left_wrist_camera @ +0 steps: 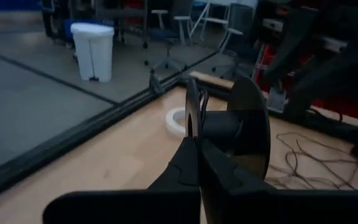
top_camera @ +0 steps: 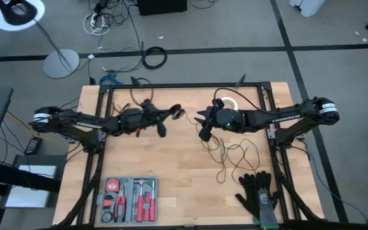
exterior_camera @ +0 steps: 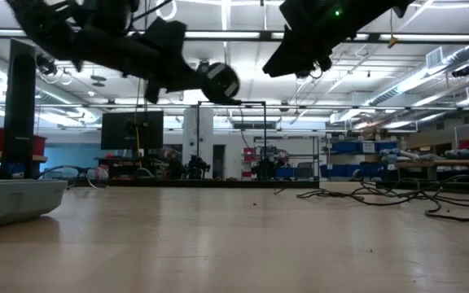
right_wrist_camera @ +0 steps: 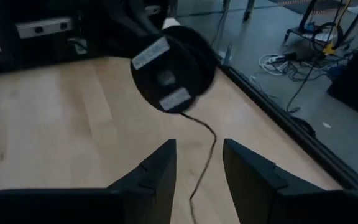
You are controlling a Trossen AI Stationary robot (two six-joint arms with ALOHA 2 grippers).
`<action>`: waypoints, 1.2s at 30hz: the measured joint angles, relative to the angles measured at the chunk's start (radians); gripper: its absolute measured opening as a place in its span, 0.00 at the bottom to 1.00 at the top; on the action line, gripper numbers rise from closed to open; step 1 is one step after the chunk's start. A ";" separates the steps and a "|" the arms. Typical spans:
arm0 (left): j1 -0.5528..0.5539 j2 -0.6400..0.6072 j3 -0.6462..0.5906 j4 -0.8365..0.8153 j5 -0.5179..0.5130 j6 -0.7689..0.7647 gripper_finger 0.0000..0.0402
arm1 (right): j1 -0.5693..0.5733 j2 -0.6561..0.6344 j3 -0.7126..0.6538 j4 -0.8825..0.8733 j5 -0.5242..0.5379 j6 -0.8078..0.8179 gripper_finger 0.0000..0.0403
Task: Coil cords
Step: Coil the black wire on the black spool
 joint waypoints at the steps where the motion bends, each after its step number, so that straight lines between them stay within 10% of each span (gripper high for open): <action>1: 0.000 -0.011 -0.016 0.021 -0.008 -0.010 0.00 | 0.000 0.001 -0.012 -0.003 0.000 0.018 0.32; 14: -0.002 -0.145 -0.212 0.139 -0.011 -0.085 0.00 | 0.000 0.128 -0.265 0.342 -0.015 0.111 0.31; 27: -0.002 -0.140 -0.230 0.124 0.016 -0.083 0.00 | 0.001 0.439 -0.068 0.514 -0.031 -0.180 0.32; 36: -0.060 -0.140 -0.412 0.446 -0.020 -0.101 0.00 | -0.002 0.441 -0.023 0.497 -0.030 -0.189 0.32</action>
